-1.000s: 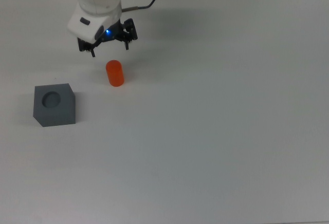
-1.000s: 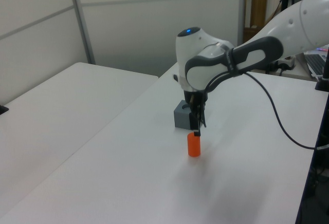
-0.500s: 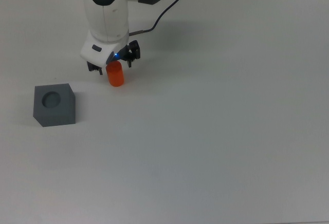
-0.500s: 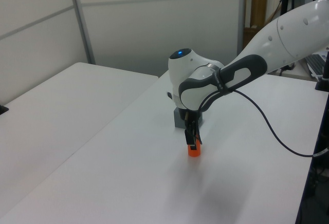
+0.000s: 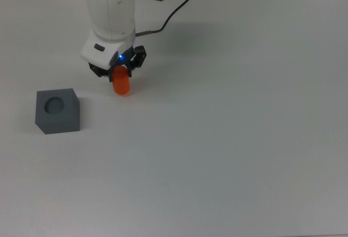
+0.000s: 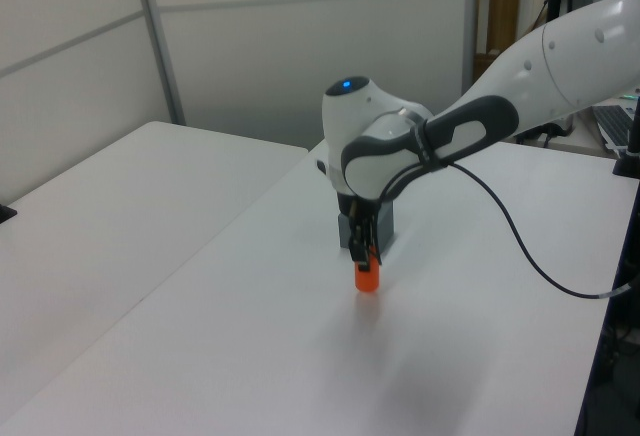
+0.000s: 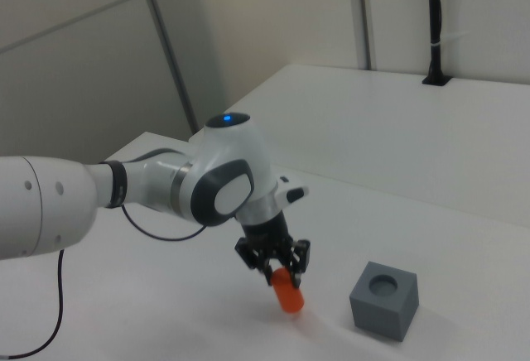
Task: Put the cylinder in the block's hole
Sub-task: 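Carry the cylinder over the grey block's hole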
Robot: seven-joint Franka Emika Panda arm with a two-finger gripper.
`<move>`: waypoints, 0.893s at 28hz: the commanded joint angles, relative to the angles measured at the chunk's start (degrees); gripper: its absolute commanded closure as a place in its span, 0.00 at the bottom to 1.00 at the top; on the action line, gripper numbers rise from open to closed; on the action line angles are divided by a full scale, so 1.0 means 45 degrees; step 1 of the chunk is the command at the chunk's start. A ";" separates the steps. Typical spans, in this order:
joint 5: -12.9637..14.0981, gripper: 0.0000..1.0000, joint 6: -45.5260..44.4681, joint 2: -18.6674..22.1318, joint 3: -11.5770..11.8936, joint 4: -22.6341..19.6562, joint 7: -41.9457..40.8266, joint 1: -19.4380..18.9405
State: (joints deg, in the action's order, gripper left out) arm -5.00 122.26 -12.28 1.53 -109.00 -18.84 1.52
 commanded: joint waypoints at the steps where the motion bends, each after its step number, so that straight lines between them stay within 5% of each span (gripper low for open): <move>1: 0.0563 0.97 -0.0331 0.0190 0.0246 0.1172 0.0084 0.0480; 12: 0.1852 0.97 -0.0079 -0.0083 0.1243 0.2912 -0.0091 0.1769; 25: 0.1854 0.96 0.1444 -0.1196 0.1243 0.2913 -0.0248 0.2142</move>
State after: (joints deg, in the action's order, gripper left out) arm 2.08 126.10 -15.67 6.82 -96.97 -19.03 11.11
